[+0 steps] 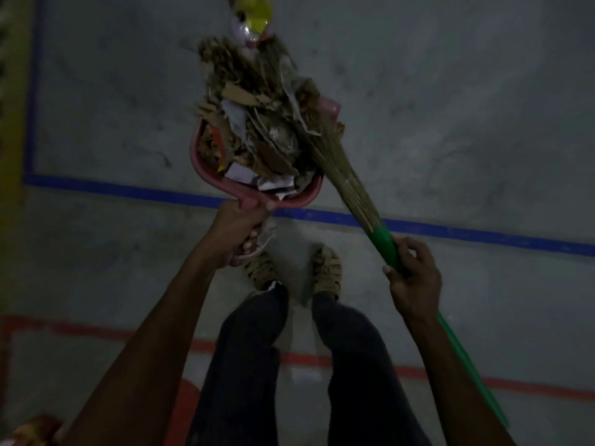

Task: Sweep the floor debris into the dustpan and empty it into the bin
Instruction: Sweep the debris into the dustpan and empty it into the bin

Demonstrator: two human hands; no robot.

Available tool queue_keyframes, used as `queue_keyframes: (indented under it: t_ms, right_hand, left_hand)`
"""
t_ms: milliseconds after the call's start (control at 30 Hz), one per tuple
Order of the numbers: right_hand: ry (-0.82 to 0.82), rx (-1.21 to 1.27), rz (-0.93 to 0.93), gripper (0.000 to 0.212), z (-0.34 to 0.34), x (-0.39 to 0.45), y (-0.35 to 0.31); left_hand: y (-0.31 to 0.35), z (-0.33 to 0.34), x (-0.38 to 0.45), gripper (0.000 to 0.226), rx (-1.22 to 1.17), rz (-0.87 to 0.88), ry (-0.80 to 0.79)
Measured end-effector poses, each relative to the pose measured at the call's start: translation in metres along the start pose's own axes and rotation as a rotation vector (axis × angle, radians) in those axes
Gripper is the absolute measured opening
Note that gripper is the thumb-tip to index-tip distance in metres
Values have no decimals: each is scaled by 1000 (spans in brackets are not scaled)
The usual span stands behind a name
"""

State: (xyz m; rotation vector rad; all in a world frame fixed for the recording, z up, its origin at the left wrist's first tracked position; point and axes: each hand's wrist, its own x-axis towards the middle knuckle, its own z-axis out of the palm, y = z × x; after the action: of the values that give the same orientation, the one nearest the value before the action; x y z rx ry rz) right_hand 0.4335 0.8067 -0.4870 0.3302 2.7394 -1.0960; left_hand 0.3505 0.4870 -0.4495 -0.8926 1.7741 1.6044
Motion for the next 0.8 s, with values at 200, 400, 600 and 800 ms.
queue_keyframes:
  t_ms: [200,400,600,800]
  right_hand:
    - [-72,-85,-85,63,-84,-64,-77]
    - [-110,-175,-302,67,-134,-95,-145]
    - [-173,-161,-534,52,-155,-97,-220]
    - [-256,-230,-674,44,-155,-94,-295]
  left_hand:
    - [26,-26,-131,45,-48,15,33]
    - [36,-63,-224,48,-126,73,82]
    - [33,-103,-282,48,-271,117,154]
    - [26,-149,-318,49,-456,112,234]
